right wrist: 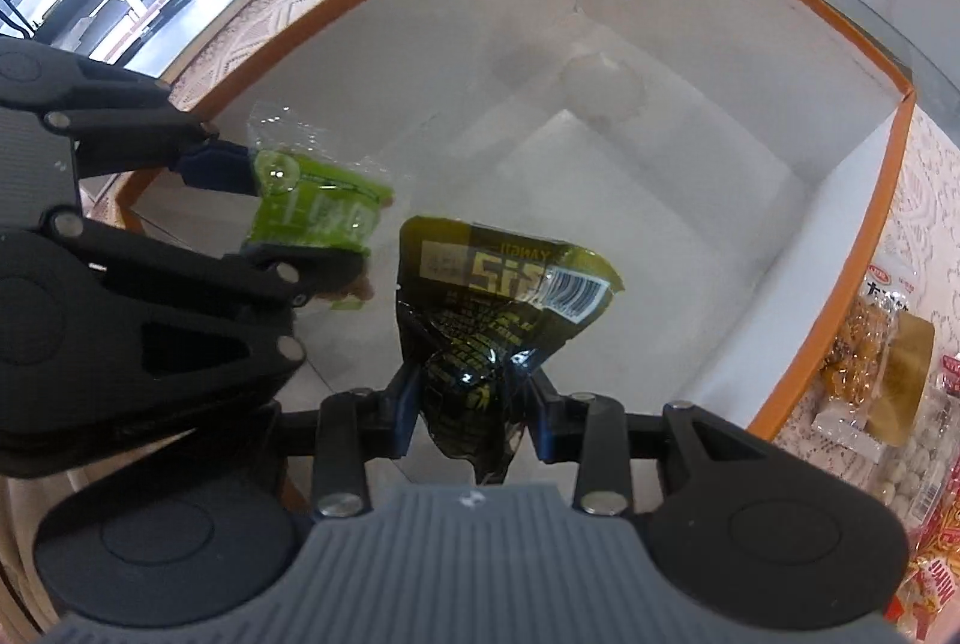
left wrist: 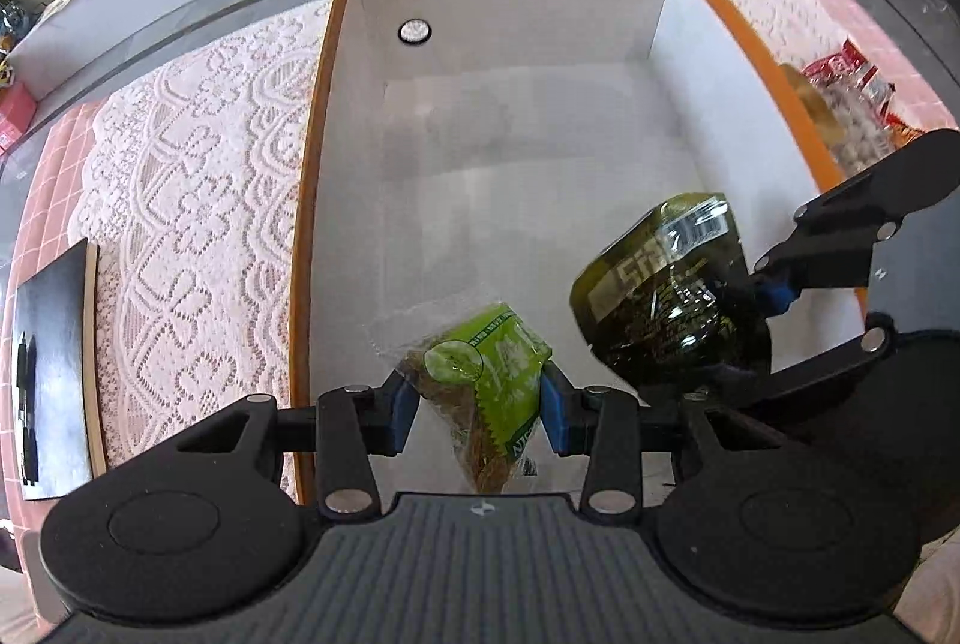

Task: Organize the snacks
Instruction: 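Open both tools to drop the two pouches into the box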

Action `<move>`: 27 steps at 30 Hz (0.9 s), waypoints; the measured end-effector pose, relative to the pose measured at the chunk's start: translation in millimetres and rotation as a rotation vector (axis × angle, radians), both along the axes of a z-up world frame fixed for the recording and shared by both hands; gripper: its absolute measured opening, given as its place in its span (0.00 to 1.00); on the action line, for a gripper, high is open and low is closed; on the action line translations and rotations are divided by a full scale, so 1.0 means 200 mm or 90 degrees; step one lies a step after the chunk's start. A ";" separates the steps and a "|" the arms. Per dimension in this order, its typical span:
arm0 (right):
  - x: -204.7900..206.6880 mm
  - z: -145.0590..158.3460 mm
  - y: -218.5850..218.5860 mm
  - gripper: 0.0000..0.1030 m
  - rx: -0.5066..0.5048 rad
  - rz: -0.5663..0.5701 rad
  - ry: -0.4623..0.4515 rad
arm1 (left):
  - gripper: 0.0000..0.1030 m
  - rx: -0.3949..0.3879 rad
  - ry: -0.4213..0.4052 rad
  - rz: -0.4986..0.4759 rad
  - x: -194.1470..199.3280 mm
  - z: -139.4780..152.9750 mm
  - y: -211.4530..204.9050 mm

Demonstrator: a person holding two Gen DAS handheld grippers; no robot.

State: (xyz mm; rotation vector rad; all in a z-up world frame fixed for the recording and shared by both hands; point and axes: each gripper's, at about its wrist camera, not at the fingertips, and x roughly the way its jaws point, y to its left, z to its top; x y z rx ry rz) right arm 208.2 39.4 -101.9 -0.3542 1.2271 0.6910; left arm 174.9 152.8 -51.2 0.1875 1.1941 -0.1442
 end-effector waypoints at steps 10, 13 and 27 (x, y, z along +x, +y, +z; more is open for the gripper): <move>-0.01 -0.01 -0.01 0.35 -0.015 -0.006 -0.018 | 0.52 0.027 -0.005 0.006 0.00 0.00 -0.02; -0.02 0.01 -0.02 0.38 -0.014 -0.006 -0.032 | 0.55 0.028 -0.009 0.013 -0.01 0.01 -0.01; -0.17 0.19 -0.08 0.54 0.009 -0.010 -0.098 | 0.61 0.023 -0.082 0.032 -0.14 0.22 -0.02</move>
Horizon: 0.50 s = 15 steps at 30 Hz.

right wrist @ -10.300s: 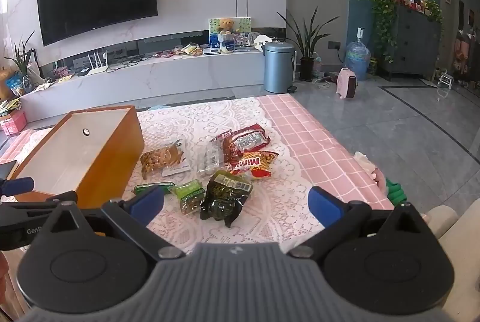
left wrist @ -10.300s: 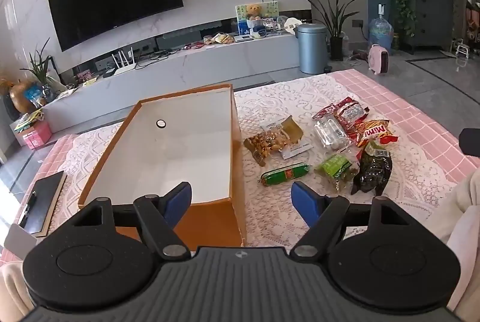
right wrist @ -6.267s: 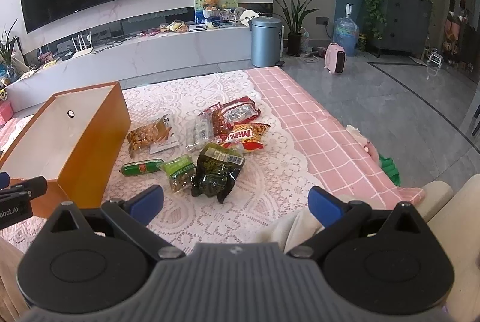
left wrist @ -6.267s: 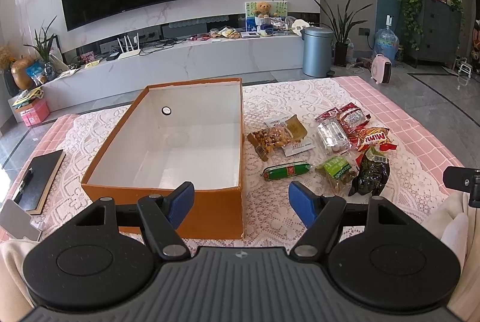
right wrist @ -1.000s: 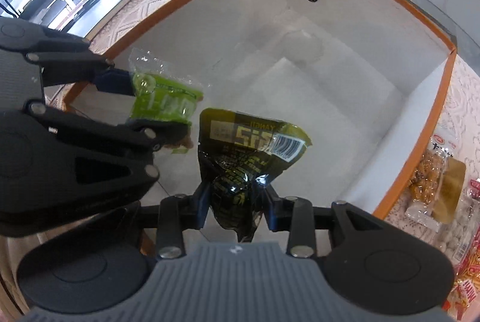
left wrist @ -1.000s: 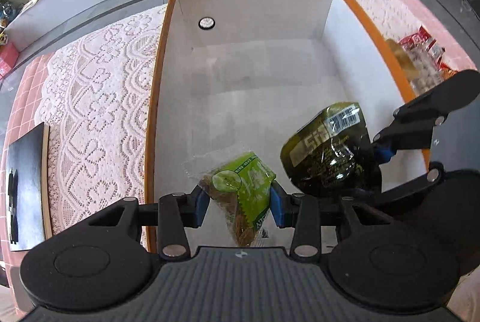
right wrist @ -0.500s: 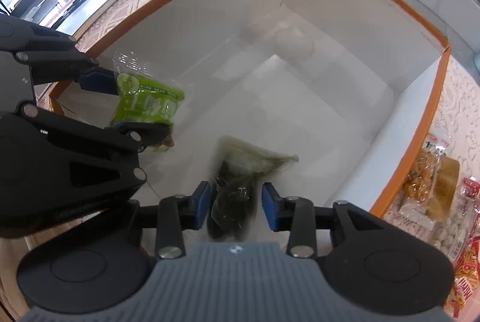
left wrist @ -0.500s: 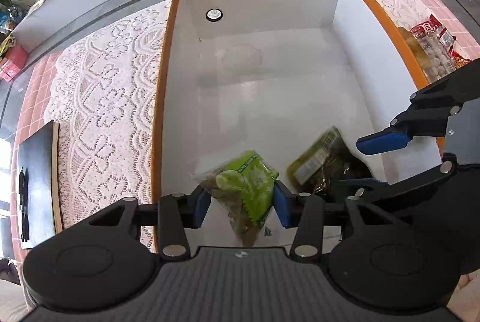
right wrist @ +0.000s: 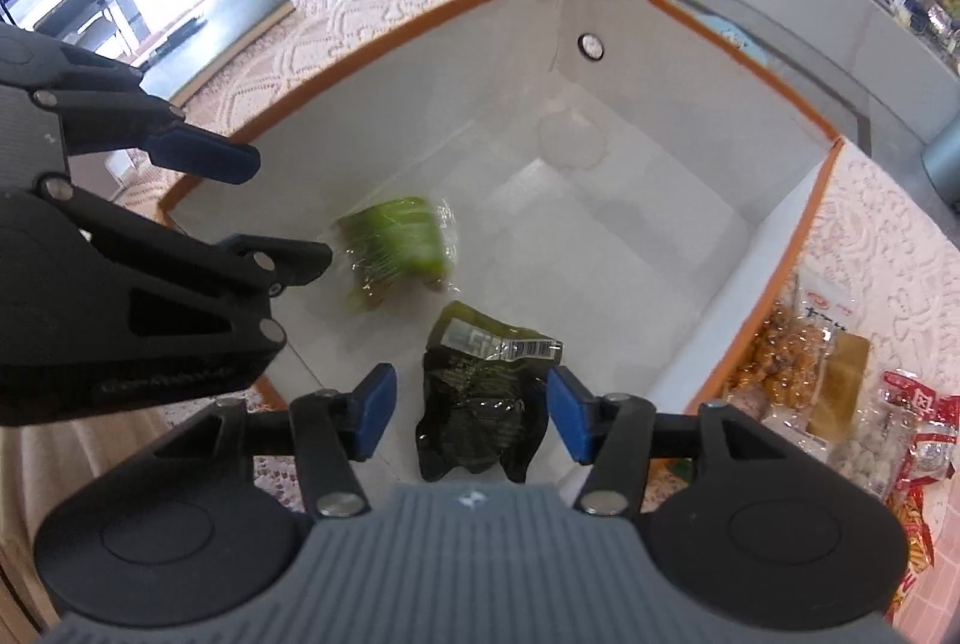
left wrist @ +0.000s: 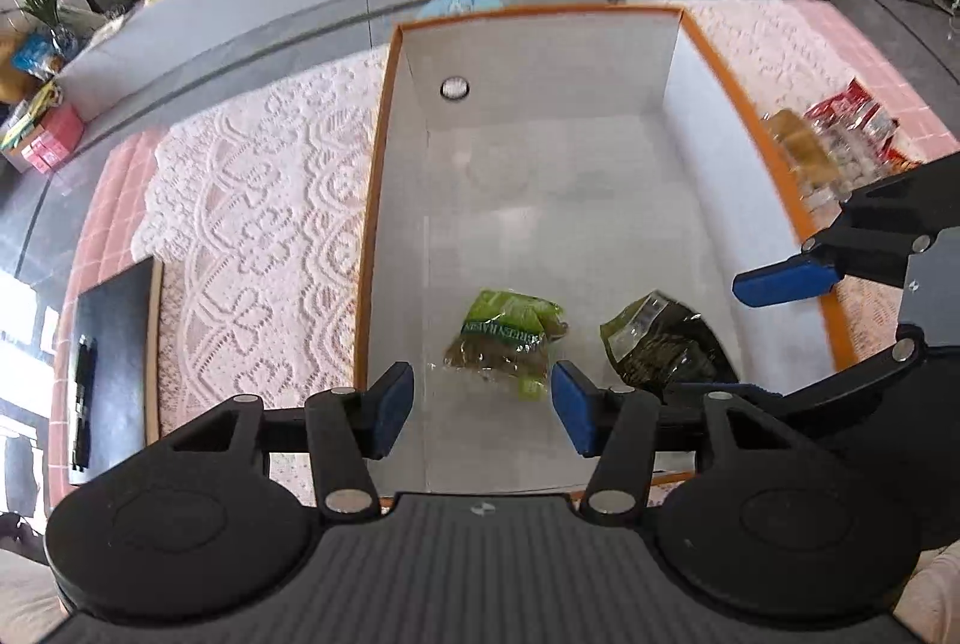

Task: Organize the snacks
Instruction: 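Open both tools to drop the two pouches into the box, then move both tools back toward the remaining snacks on the table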

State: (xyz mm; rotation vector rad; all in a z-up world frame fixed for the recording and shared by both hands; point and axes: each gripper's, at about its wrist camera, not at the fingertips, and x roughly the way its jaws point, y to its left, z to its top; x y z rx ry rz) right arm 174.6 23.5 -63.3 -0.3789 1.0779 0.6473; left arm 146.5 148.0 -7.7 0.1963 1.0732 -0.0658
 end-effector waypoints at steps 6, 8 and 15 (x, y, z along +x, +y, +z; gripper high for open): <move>-0.10 0.13 -0.08 0.56 0.033 -0.027 -0.038 | 0.61 -0.009 -0.053 0.006 -0.09 0.12 -0.04; -0.14 0.16 -0.14 0.56 0.049 -0.044 -0.056 | 0.61 -0.014 -0.074 0.003 -0.13 0.17 -0.07; -0.33 0.28 -0.39 0.59 0.111 -0.137 -0.164 | 0.61 -0.031 -0.186 -0.016 -0.29 0.29 -0.22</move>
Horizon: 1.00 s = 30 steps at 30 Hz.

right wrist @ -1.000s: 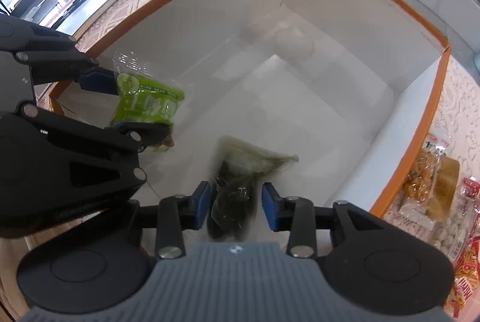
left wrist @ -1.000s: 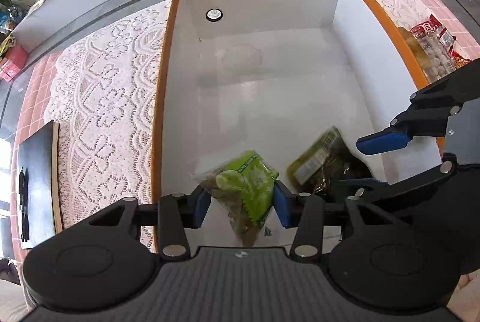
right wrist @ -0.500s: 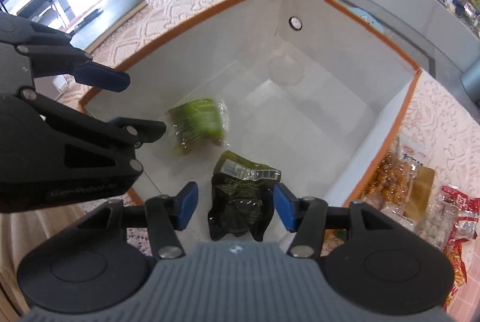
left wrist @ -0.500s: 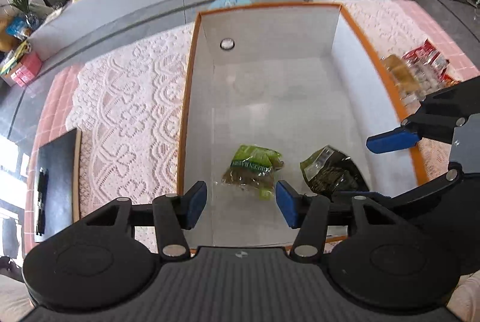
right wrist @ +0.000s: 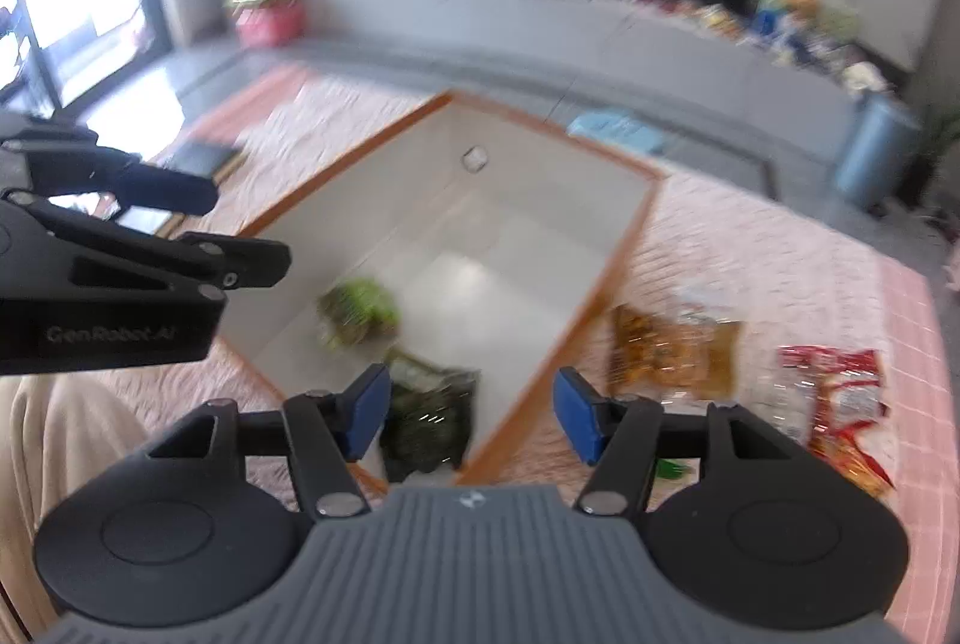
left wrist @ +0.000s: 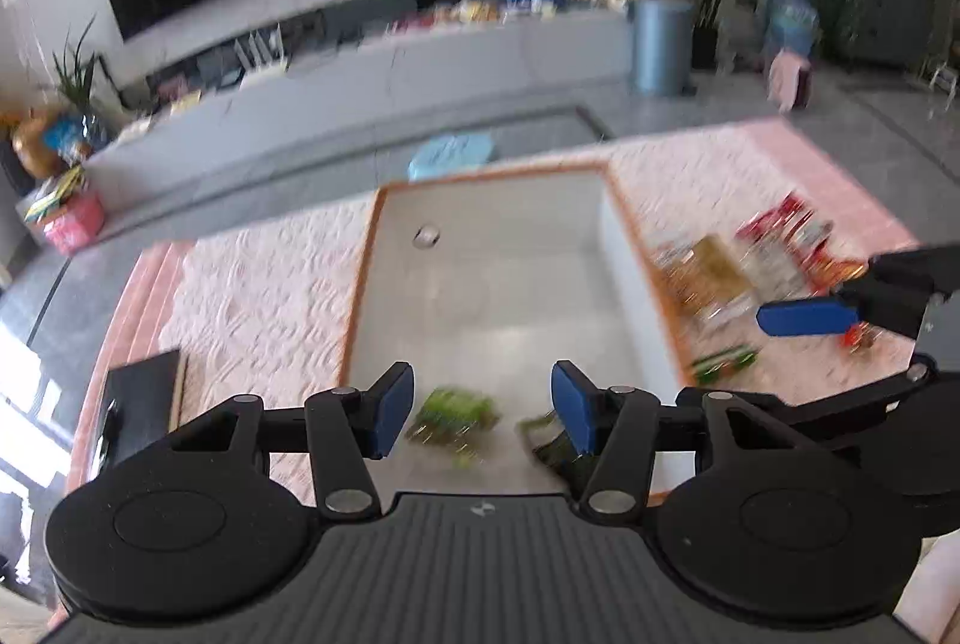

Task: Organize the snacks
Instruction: 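Move both tools back toward the remaining snacks on the table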

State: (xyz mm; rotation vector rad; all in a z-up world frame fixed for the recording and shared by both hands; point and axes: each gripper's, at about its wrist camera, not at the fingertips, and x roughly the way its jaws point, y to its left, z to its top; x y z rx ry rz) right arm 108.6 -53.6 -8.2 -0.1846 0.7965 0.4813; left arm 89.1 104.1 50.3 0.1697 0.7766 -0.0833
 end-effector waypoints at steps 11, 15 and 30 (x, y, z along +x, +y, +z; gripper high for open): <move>-0.30 0.00 -0.48 0.62 0.073 -0.179 -0.124 | 0.61 -0.104 -0.061 -0.083 -0.12 -0.05 -0.33; -0.37 -0.05 -0.64 0.64 0.059 -0.244 -0.144 | 0.61 -0.148 -0.057 -0.116 -0.14 -0.12 -0.45; -0.35 -0.29 -1.17 0.65 0.054 -0.421 -0.072 | 0.65 -0.173 0.070 -0.190 0.01 -0.39 -0.84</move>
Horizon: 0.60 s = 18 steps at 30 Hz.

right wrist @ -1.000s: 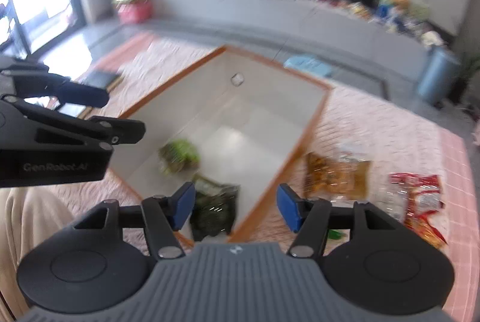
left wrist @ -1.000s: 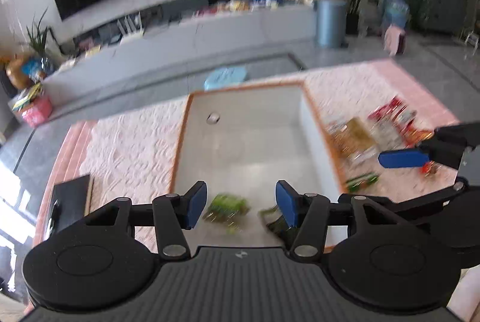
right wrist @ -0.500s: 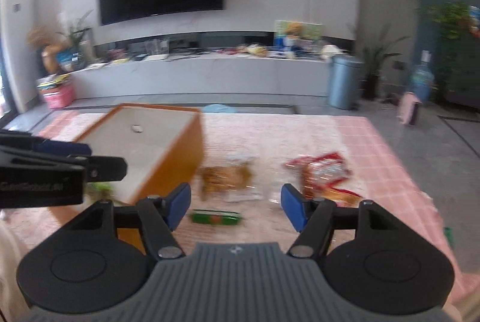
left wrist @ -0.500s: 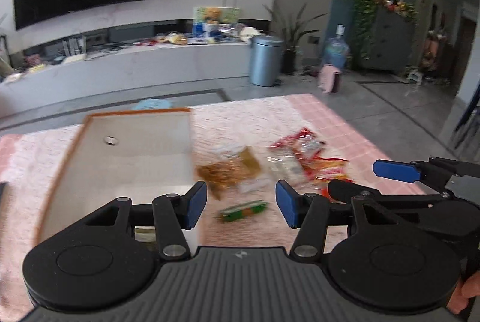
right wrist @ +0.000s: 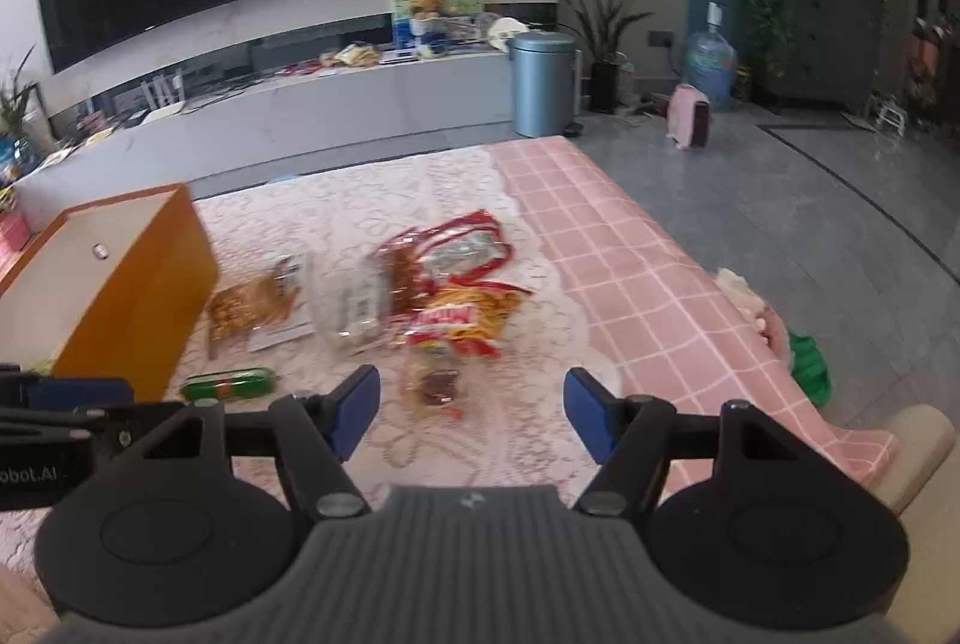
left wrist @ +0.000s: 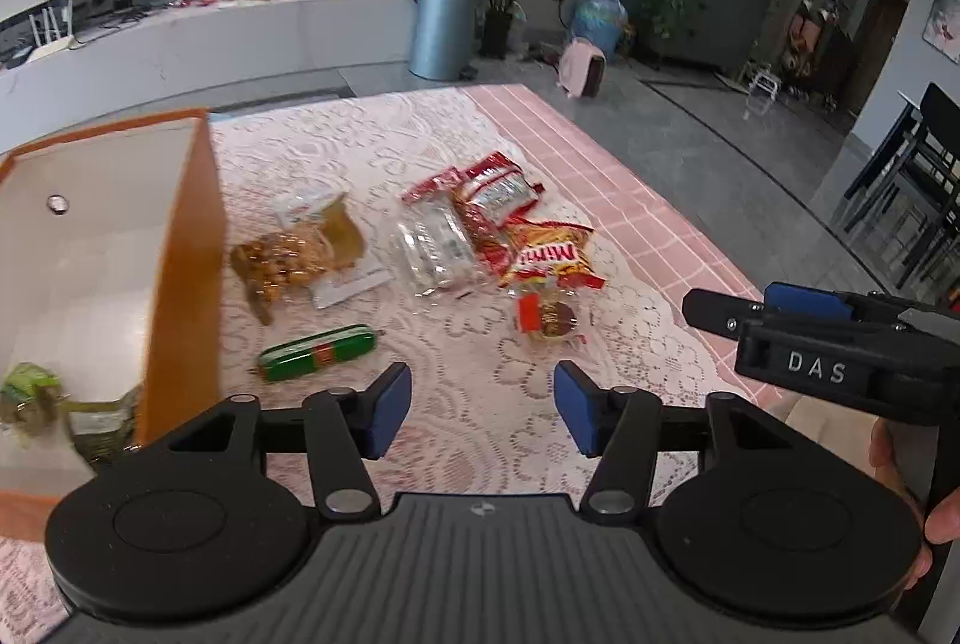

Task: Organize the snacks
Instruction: 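Move both tools back toward the remaining snacks on the table, then grasp the wrapped round bun with the left tool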

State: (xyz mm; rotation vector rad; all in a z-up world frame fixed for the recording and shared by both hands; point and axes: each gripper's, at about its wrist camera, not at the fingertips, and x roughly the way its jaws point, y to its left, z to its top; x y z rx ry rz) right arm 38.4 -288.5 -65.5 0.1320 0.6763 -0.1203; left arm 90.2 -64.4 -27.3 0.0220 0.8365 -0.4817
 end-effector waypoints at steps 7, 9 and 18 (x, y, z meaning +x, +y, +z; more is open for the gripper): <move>0.06 -0.05 -0.16 0.67 0.000 -0.033 0.010 | 0.72 0.005 0.008 -0.028 0.07 -0.06 -0.17; 0.10 -0.07 -0.18 0.72 -0.004 -0.033 0.015 | 0.74 0.001 0.013 -0.035 0.10 -0.08 -0.21; 0.26 -0.16 -0.26 0.76 -0.007 -0.014 0.022 | 0.75 0.011 0.048 -0.025 0.21 -0.25 -0.36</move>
